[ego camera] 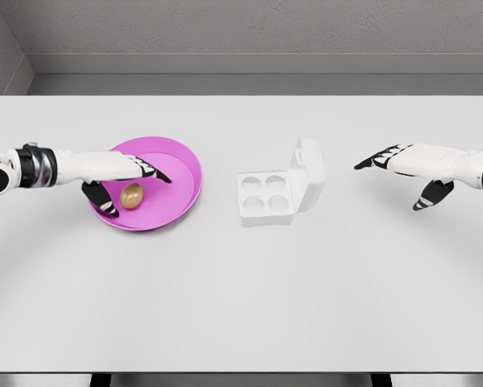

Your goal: Pack egg into the box and close the box lid

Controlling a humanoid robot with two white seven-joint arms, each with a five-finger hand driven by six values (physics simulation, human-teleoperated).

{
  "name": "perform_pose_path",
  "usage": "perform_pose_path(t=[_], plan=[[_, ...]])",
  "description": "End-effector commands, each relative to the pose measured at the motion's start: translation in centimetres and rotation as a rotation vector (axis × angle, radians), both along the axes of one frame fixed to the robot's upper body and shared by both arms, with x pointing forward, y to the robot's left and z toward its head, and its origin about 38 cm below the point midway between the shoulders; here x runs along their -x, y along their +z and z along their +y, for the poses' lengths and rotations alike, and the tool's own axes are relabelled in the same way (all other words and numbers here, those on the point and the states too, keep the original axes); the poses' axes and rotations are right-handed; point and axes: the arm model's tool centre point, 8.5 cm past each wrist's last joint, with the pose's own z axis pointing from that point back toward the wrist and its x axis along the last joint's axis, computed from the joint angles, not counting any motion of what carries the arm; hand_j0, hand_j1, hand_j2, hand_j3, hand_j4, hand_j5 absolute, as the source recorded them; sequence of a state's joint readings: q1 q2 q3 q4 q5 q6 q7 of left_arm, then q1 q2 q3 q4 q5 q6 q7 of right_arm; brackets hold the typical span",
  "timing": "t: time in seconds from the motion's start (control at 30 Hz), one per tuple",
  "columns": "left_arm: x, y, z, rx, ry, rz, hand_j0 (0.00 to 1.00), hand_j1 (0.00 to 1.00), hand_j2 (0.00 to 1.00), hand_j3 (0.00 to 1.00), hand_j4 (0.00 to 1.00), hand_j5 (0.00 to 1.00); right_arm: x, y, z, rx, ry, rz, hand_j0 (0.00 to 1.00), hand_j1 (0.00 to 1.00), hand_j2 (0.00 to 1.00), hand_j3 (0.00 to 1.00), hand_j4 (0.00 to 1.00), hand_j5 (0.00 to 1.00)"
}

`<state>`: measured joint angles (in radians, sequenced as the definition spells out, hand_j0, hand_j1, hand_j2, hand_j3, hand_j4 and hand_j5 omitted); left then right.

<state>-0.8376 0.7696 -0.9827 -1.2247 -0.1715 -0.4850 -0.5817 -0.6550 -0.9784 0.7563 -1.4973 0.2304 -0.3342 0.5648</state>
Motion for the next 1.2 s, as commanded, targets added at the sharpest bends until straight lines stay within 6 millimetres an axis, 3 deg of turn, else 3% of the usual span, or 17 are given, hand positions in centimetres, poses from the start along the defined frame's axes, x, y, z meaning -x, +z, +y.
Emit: perform_pose_path(t=[0.0,0.1,0.63,0.83,0.97,1.1,1.17], plan=[[-0.1,0.0,0.1,0.004,0.007,0.002,0.86,0.86,0.86,0.86,0.86,0.86,0.0,0.1,0.0,-0.003,-0.002,-0.001,1.00,1.00,1.00,1.00,1.00,1.00],[-0.1,0.0,0.2,0.004,0.008,0.003,0.77,0.77,0.77,0.77,0.77,0.77,0.0,0.1,0.0,-0.002,-0.001,0.000,1.00,1.00,1.00,1.00,1.00,1.00],[-0.2,-0.3,0.7,-0.002,0.023,0.009,0.63,0.63,0.63,0.63,0.63,0.63,0.0,0.1,0.0,-0.002,-0.001,0.000,1.00,1.00,1.00,1.00,1.00,1.00],[-0.2,-0.2,-0.1,0.024,0.007,0.010,0.51,0.51,0.51,0.51,0.51,0.51,0.1,0.1,0.2,-0.003,0.004,-0.002,1.00,1.00,1.00,1.00,1.00,1.00],[-0.5,1.7,-0.7,0.086,0.001,-0.021,0.47,0.47,0.47,0.47,0.47,0.47,0.1,0.2,0.2,-0.004,0.007,-0.003,1.00,1.00,1.00,1.00,1.00,1.00],[0.0,3.8,-2.8,0.146,-0.061,-0.055,0.46,0.46,0.46,0.46,0.46,0.46,0.1,0.2,0.2,-0.002,0.006,-0.004,1.00,1.00,1.00,1.00,1.00,1.00],[0.1,3.9,-3.7,0.160,-0.078,-0.059,0.46,0.46,0.46,0.46,0.46,0.46,0.1,0.3,0.2,-0.002,0.006,-0.006,1.00,1.00,1.00,1.00,1.00,1.00]])
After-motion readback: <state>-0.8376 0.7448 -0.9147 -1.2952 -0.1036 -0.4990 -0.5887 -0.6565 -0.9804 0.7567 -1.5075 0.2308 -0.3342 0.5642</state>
